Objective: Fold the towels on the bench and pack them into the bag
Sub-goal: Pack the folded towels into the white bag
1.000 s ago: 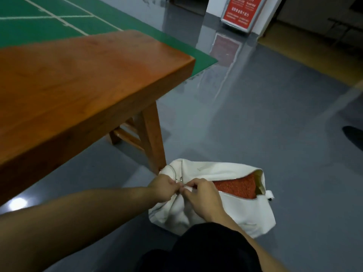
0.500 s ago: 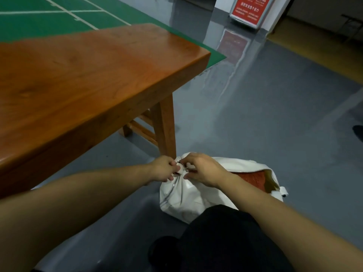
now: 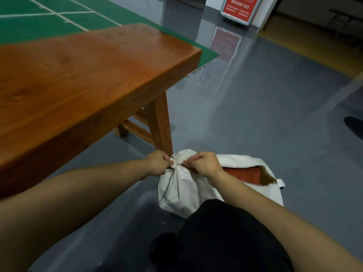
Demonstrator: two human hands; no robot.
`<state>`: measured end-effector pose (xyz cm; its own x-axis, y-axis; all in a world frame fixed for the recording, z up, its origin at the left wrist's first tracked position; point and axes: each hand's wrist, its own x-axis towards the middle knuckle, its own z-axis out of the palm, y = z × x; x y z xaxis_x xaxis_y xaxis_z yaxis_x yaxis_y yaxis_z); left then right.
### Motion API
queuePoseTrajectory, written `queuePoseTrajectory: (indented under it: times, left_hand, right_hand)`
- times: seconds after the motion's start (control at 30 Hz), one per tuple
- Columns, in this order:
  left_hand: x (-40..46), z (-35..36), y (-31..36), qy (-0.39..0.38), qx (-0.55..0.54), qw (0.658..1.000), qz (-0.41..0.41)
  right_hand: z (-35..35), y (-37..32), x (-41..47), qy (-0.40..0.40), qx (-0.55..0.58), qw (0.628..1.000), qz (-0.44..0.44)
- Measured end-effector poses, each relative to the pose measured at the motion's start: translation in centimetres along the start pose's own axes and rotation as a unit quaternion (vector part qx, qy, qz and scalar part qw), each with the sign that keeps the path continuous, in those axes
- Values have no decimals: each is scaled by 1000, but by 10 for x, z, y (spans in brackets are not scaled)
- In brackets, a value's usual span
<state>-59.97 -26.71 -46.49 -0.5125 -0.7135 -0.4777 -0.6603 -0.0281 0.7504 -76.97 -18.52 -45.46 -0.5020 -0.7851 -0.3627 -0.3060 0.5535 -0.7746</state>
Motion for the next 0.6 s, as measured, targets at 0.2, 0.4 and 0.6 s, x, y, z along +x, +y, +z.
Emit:
queuePoseTrajectory:
  times: [0.2,0.4,0.6]
  left_hand:
    - [2,-5,4,0,24,1000,-9]
    - [6,-14,7,19,47,998,-35]
    - [17,-17,2,60,66,995,-49]
  right_hand:
    - [-2,9,-1,13,90,994,59]
    - [-56,50,-1,105,58,990,76]
    - [-157,112,-2,244,2,966,88]
